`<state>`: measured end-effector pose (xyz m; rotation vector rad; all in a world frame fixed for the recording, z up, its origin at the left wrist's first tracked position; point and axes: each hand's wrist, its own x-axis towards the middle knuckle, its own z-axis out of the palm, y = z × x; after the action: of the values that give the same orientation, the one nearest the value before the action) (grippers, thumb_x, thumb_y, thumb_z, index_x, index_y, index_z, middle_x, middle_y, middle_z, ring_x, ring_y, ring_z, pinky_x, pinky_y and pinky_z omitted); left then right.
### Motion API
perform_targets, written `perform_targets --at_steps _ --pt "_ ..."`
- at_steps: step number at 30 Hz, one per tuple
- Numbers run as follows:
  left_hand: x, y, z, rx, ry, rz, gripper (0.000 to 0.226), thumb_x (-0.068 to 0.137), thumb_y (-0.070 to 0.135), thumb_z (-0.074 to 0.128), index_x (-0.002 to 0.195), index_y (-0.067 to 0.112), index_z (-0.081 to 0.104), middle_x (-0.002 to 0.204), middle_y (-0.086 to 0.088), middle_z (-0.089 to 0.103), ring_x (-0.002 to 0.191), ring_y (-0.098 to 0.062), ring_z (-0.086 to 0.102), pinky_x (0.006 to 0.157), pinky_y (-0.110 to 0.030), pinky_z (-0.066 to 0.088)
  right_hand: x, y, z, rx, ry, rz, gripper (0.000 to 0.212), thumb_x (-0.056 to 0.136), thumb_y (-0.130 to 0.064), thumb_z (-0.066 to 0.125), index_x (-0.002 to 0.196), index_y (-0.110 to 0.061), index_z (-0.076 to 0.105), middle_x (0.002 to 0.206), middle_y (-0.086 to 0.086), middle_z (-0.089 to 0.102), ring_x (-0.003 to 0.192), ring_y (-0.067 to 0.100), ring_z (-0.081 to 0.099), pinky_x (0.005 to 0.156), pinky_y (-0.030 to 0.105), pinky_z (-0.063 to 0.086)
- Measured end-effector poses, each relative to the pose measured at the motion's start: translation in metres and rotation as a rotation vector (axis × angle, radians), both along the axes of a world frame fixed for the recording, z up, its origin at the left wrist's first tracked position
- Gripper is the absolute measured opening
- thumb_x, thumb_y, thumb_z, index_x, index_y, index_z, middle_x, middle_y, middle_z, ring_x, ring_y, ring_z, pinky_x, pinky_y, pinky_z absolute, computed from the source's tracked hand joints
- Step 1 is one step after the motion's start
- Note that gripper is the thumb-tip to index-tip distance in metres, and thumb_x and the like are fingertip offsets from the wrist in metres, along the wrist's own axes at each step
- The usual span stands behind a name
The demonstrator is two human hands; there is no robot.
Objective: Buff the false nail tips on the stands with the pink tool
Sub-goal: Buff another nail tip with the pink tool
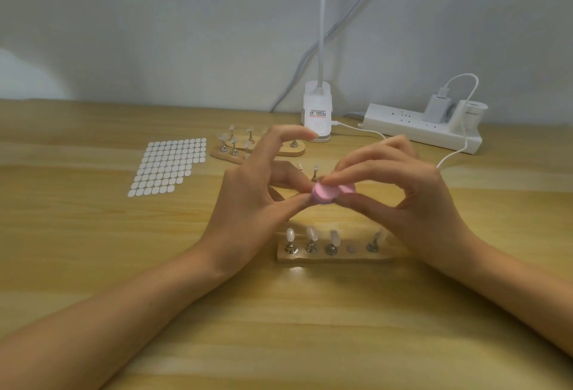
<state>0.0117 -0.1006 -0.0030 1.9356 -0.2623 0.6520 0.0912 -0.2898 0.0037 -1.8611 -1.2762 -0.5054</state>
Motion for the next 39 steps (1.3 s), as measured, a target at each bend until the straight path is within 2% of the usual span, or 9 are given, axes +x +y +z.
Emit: perform_targets --at_steps 5,8,12,17,21,25,32,35,39 --pt "-0.0010 -0.0004 0.0009 0.021 -0.012 0.016 0.057 0.080 0.020 0.084 0.127 0.025 0.054 0.078 0.011 0.076 0.075 -0.004 0.073 0.055 -0.019 0.051 0.0016 -0.0008 0.0009 0.012 -0.004 -0.025 0.021 0.083 -0.032 0.070 0.104 -0.029 0.072 0.101 -0.014 0.069 0.095 0.015 0.054 0.081 0.034 0.040" --pt "-0.0014 -0.0014 0.0015 0.039 -0.026 0.007 0.056 0.079 0.028 0.083 0.127 0.024 0.054 0.078 0.010 0.076 0.075 -0.005 0.073 0.053 -0.021 0.051 0.0000 0.0004 -0.0013 -0.028 -0.078 0.031 0.021 0.084 -0.032 0.071 0.105 -0.030 0.070 0.100 -0.012 0.070 0.091 0.021 0.054 0.079 0.030 0.038" --pt "-0.0008 -0.0003 0.0008 0.015 -0.004 0.029 0.054 0.079 0.018 0.085 0.124 0.025 0.055 0.078 0.012 0.076 0.076 -0.004 0.073 0.056 -0.017 0.051 0.0024 -0.0017 -0.0001 0.010 -0.013 -0.038 0.021 0.083 -0.030 0.071 0.104 -0.028 0.072 0.101 -0.013 0.070 0.093 0.023 0.056 0.080 0.033 0.039" --pt "-0.0008 -0.0007 0.0016 0.024 -0.012 0.023 0.052 0.079 0.021 0.084 0.122 0.024 0.056 0.078 0.010 0.076 0.074 -0.005 0.073 0.055 -0.014 0.048 -0.0002 -0.0003 -0.0005 0.001 -0.025 -0.010 0.021 0.084 -0.032 0.070 0.105 -0.031 0.070 0.101 -0.014 0.070 0.093 0.019 0.053 0.080 0.026 0.037" --pt "-0.0021 -0.0016 0.0007 0.041 -0.024 0.017 0.052 0.080 0.024 0.084 0.123 0.024 0.055 0.078 0.009 0.076 0.074 -0.005 0.073 0.053 -0.016 0.049 -0.0011 -0.0001 0.0001 -0.014 -0.055 0.009 0.021 0.084 -0.031 0.070 0.106 -0.030 0.070 0.101 -0.013 0.069 0.093 0.022 0.053 0.080 0.024 0.036" --pt "-0.0016 -0.0009 0.0006 0.034 -0.028 0.027 0.051 0.081 0.015 0.084 0.123 0.022 0.056 0.078 0.010 0.076 0.074 -0.007 0.073 0.054 -0.017 0.050 0.0004 -0.0011 0.0014 0.016 -0.007 -0.037 0.021 0.085 -0.034 0.069 0.106 -0.030 0.070 0.101 -0.014 0.068 0.095 0.014 0.054 0.079 0.034 0.040" --pt "-0.0012 -0.0003 0.0007 0.025 -0.020 0.038 0.050 0.081 0.015 0.084 0.122 0.022 0.057 0.078 0.009 0.076 0.076 -0.007 0.074 0.055 -0.019 0.051 -0.0009 -0.0001 0.0010 0.029 0.011 -0.041 0.020 0.085 -0.033 0.070 0.105 -0.032 0.070 0.100 -0.014 0.069 0.095 0.021 0.055 0.080 0.033 0.040" --pt "-0.0019 -0.0015 0.0014 0.060 -0.038 0.034 0.049 0.081 0.025 0.083 0.122 0.020 0.057 0.078 0.009 0.076 0.077 -0.008 0.074 0.054 -0.019 0.050 -0.0027 0.0008 -0.0001 -0.006 -0.048 0.009 0.019 0.086 -0.032 0.071 0.105 -0.031 0.070 0.099 -0.012 0.069 0.093 0.023 0.054 0.080 0.026 0.038" --pt "-0.0020 -0.0010 0.0013 0.038 -0.021 0.045 0.050 0.080 0.014 0.085 0.121 0.024 0.057 0.078 0.010 0.076 0.075 -0.008 0.074 0.055 -0.021 0.050 -0.0002 -0.0008 0.0011 0.019 0.022 -0.049 0.021 0.084 -0.034 0.069 0.105 -0.033 0.070 0.100 -0.015 0.068 0.095 0.022 0.055 0.080 0.027 0.039"
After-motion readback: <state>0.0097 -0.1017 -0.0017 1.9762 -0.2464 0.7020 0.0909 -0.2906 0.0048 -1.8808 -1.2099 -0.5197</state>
